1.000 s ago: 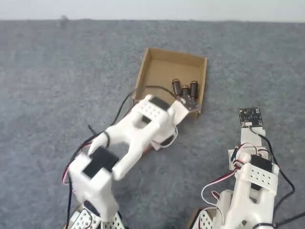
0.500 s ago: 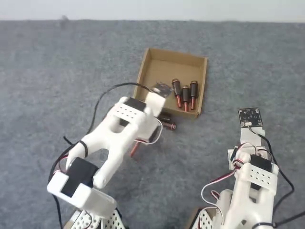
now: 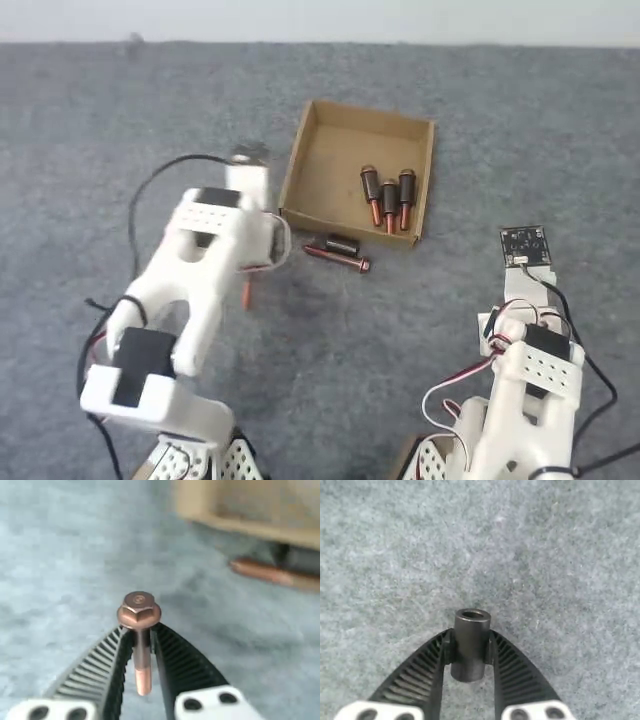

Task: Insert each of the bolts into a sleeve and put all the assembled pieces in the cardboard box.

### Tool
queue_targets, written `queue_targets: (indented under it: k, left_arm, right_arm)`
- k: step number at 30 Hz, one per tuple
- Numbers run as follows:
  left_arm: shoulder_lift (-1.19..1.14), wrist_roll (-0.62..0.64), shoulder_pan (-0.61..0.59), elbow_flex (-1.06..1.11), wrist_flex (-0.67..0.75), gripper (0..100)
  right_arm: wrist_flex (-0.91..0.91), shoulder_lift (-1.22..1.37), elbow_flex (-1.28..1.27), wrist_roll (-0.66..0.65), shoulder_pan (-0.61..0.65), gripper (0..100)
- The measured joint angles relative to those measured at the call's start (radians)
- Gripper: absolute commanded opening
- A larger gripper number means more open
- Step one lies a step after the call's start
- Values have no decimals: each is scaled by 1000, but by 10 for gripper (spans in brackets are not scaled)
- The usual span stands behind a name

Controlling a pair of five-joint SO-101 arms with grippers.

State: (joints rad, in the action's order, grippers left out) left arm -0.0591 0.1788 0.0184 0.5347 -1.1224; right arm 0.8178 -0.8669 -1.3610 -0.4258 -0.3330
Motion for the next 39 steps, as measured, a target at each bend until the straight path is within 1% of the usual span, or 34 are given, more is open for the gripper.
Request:
queue_targets:
  k: [3, 8, 13, 17, 21, 31, 36, 39]
  left_arm:
    - [0, 5, -94, 0, 5, 11]
    - [0, 6, -196, 2, 12, 11]
    - [0, 9, -278, 61, 81, 11]
    - [0, -44, -321, 94, 109, 11]
    - [0, -72, -345, 94, 109, 11]
    - [0, -72, -348, 94, 109, 11]
    - [0, -72, -348, 94, 109, 11]
    - [0, -72, -348, 94, 109, 11]
  right_arm:
    - [-3, 0, 0, 0, 0, 9]
    - [-51, 0, 0, 0, 77, 8]
    - [-158, 0, 0, 0, 164, 7]
    - [-284, 0, 0, 0, 238, 7]
    - [-404, 0, 0, 0, 321, 7]
    - [-658, 0, 0, 0, 519, 9]
    - [-710, 0, 0, 0, 626, 9]
    - [-713, 0, 0, 0, 663, 10]
